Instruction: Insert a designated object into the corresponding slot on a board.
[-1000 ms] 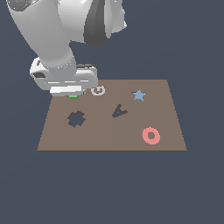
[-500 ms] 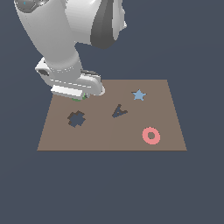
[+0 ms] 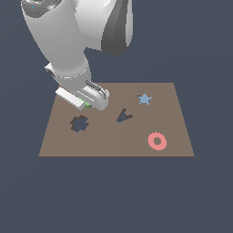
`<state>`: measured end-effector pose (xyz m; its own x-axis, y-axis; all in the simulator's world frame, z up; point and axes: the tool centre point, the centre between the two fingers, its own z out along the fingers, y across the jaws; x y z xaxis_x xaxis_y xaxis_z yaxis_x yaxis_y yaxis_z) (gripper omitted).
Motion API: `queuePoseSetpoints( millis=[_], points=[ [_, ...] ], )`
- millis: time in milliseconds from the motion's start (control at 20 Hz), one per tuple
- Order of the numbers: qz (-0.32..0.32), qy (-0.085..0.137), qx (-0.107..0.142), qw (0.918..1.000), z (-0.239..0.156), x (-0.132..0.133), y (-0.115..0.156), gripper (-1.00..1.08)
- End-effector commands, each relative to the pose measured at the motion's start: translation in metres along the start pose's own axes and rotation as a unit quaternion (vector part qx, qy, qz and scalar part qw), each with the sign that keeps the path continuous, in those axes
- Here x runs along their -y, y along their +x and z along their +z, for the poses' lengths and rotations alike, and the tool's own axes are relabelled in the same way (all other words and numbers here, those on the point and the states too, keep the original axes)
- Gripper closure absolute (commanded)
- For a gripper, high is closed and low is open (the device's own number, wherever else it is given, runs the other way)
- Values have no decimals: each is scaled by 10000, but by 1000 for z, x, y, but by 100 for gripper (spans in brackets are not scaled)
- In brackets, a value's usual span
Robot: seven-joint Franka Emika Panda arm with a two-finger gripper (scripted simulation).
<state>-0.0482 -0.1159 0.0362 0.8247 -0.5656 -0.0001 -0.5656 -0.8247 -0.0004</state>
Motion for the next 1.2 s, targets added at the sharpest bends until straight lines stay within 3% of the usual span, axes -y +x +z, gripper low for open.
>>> queuePoseSetpoints(
  millis=[0, 300, 550, 850, 1150],
  points=[
    [484, 2, -3, 9988, -1, 6, 2, 108],
    [1619, 4, -4, 9868, -1, 19, 11, 108],
    [2563, 5, -4, 9666, -2, 28, 20, 108],
    [3678, 6, -4, 9299, -3, 36, 33, 108],
    [4743, 7, -3, 8804, -4, 41, 48, 108]
  ],
)
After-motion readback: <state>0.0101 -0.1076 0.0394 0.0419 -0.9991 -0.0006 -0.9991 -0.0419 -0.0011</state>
